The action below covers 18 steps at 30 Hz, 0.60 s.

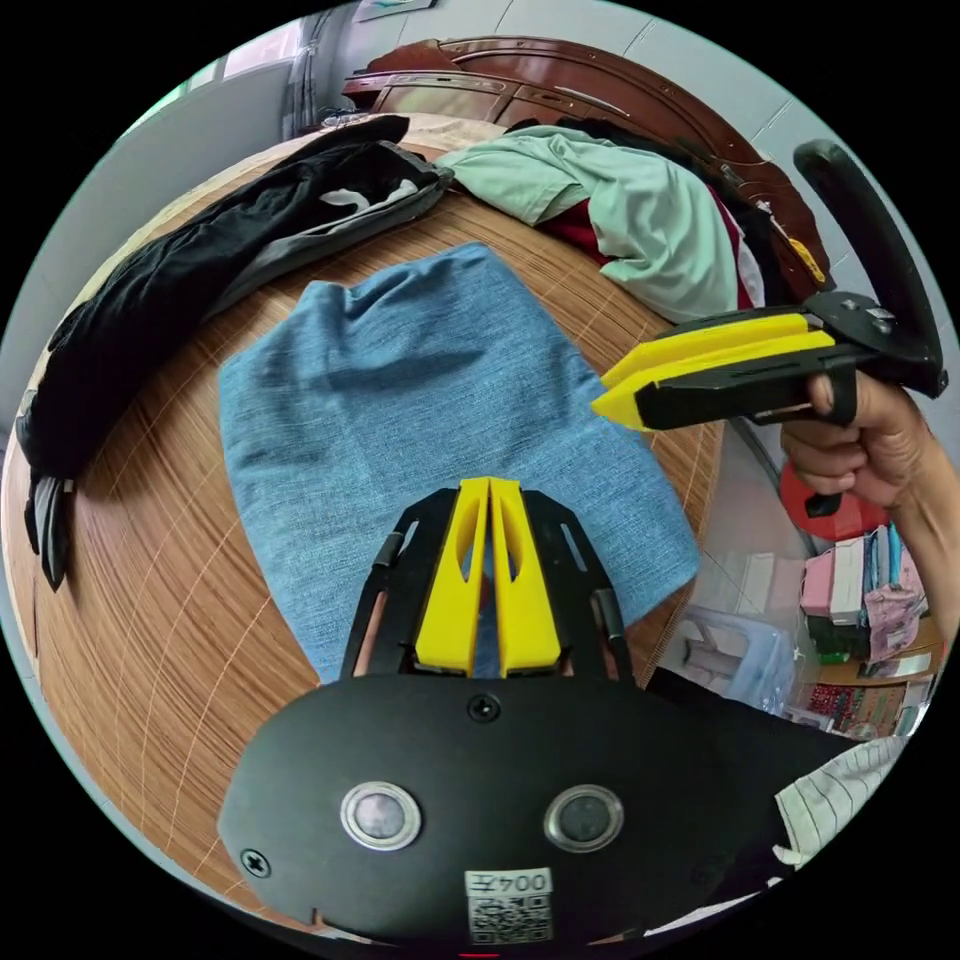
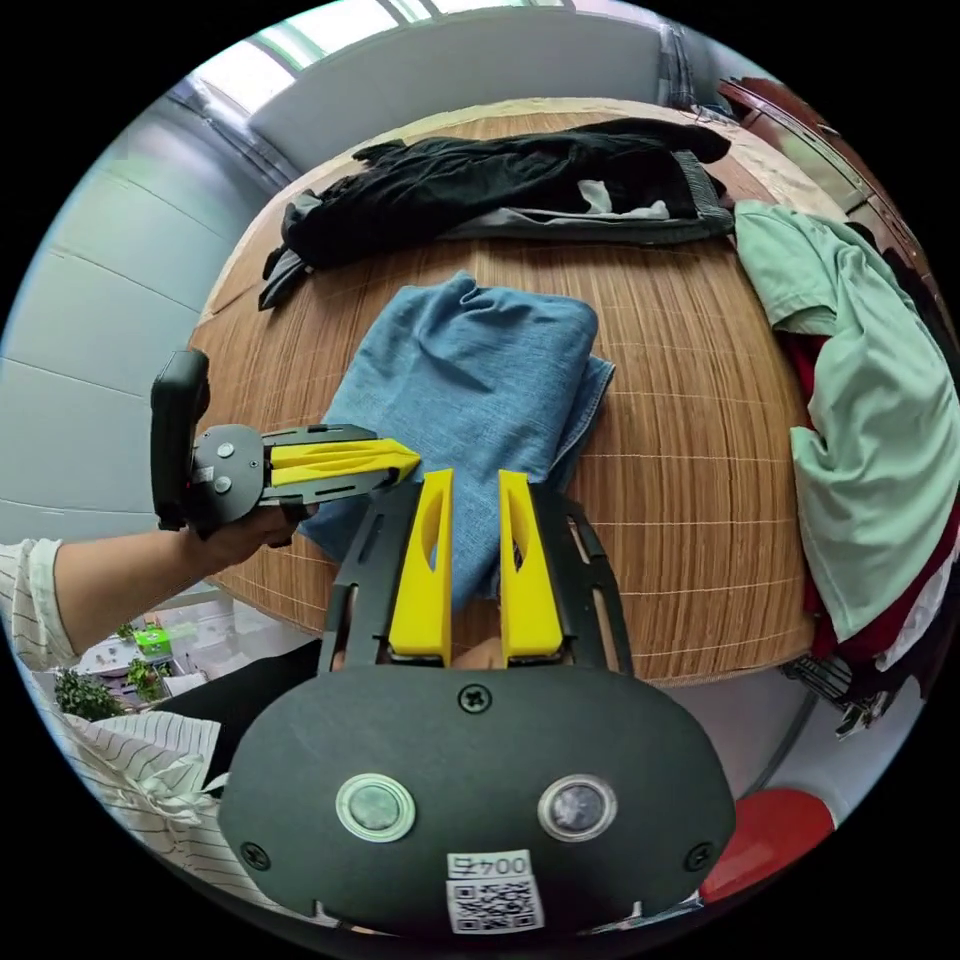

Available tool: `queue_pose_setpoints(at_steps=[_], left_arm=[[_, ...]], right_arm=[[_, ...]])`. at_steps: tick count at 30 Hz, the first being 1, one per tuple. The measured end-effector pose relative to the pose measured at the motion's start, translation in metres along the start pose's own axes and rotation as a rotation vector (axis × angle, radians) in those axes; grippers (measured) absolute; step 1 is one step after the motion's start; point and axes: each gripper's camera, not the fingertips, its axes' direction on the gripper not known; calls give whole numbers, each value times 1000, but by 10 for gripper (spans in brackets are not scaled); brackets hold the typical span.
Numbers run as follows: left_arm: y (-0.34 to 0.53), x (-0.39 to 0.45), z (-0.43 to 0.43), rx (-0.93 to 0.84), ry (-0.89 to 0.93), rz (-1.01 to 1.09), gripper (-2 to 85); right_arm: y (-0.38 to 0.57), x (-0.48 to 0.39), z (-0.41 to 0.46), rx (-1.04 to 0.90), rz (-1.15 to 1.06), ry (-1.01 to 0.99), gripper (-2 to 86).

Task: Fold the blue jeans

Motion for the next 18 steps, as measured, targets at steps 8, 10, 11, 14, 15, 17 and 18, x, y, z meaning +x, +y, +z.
queue_pose_setpoints(at_steps=[8, 10, 11, 14, 15, 17, 18], left_arm=[[7, 4, 13, -8, 35, 30, 10], [7, -10, -7, 55, 92, 3, 12], [9, -22, -24, 132, 42, -43, 13], [-5, -67, -37, 207, -26, -160, 17], [-10, -77, -36, 205, -31, -179, 19], [-31, -108, -25, 183, -56, -227, 26], [-35, -113, -23, 182, -67, -235, 28]], right_arm=[[9, 0, 42, -85, -5, 106, 54], [12, 24, 11, -23, 65, -7, 11], [15, 32, -1, 34, 93, -32, 10], [8, 65, -34, 198, 183, 10, 33], [-4, 77, -35, 205, 214, 9, 69], [-21, 94, -31, 217, 249, -37, 85], [-31, 102, -26, 206, 260, -70, 92]])
